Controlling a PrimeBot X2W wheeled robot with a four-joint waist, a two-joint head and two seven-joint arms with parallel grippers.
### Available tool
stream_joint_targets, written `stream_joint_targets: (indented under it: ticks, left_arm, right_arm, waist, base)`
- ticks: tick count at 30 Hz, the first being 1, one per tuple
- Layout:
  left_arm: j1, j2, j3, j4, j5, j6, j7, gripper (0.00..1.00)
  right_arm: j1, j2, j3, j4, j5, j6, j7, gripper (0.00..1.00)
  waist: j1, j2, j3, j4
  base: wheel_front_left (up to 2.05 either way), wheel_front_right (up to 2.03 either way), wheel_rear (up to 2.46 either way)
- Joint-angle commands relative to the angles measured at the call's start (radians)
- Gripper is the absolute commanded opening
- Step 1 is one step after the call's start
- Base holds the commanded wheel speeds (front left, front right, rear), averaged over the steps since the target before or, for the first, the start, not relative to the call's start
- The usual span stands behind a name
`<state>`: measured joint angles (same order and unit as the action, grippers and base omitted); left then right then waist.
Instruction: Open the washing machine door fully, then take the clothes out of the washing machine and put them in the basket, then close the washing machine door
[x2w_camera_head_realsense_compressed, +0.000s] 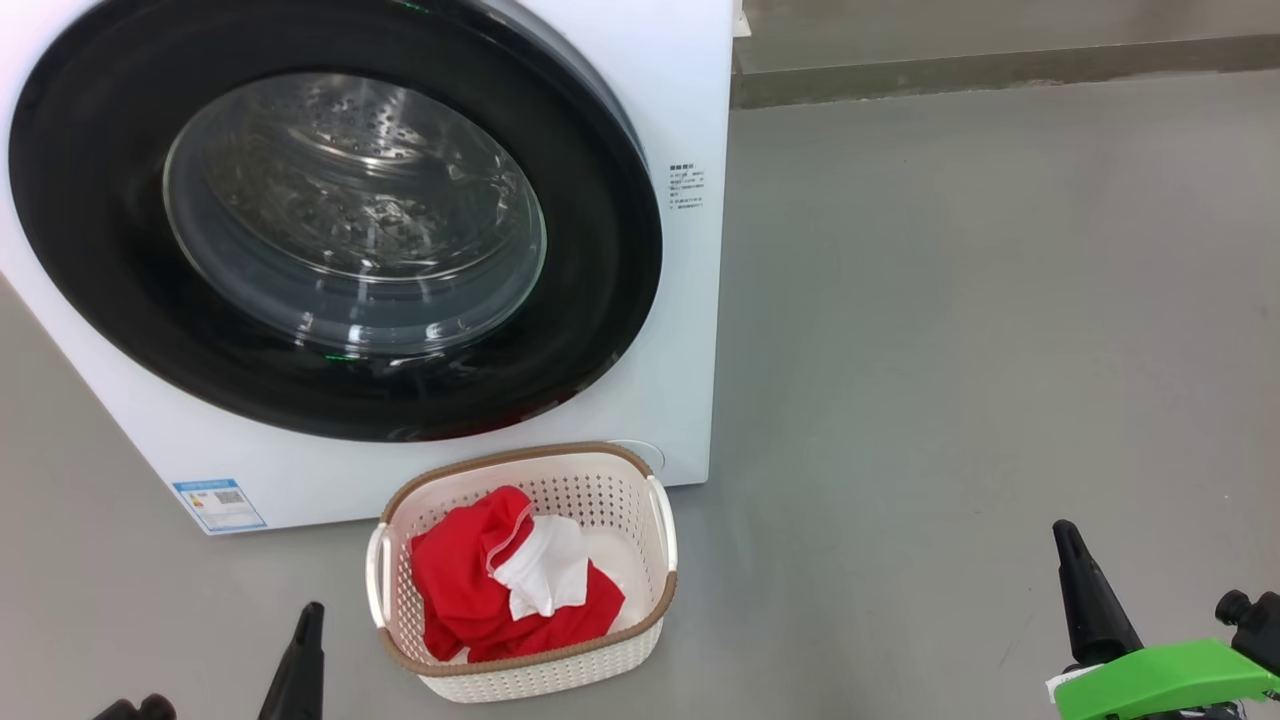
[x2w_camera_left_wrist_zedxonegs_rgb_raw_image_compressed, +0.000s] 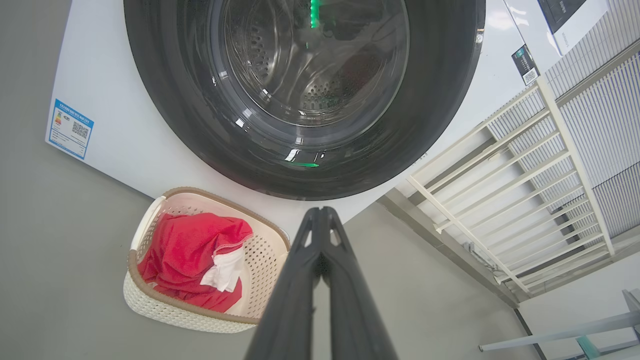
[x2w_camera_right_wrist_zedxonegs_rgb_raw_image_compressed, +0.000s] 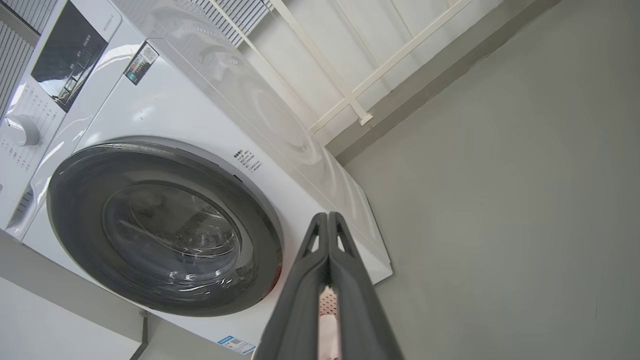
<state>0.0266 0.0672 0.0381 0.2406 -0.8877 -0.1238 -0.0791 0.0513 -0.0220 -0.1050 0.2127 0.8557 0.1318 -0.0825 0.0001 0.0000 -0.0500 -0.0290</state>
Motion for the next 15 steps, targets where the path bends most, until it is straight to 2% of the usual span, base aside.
stream_joint_targets:
  ticks: [1, 15]
  left_arm:
    - [-0.052, 0.006, 0.025, -0.021, -0.022, -0.003, 0.006, 0.0]
    - [-0.07, 0.001, 0.036, -0.015, -0.172, -0.004, 0.046, 0.0]
  right_arm:
    - [-0.055, -0.015, 0.006, -0.022, 0.024, -0.001, 0.004, 0.0]
    - [-0.077, -0.018, 0.003, -0.01, 0.181, -0.001, 0.046, 0.0]
  waist:
    - [-0.0001, 0.0, 0.001, 0.001]
    - [-0.0001, 0.0, 0.012, 0.007]
  base:
    - [0.0, 0.0, 0.0]
    - [0.0, 0.0, 0.0]
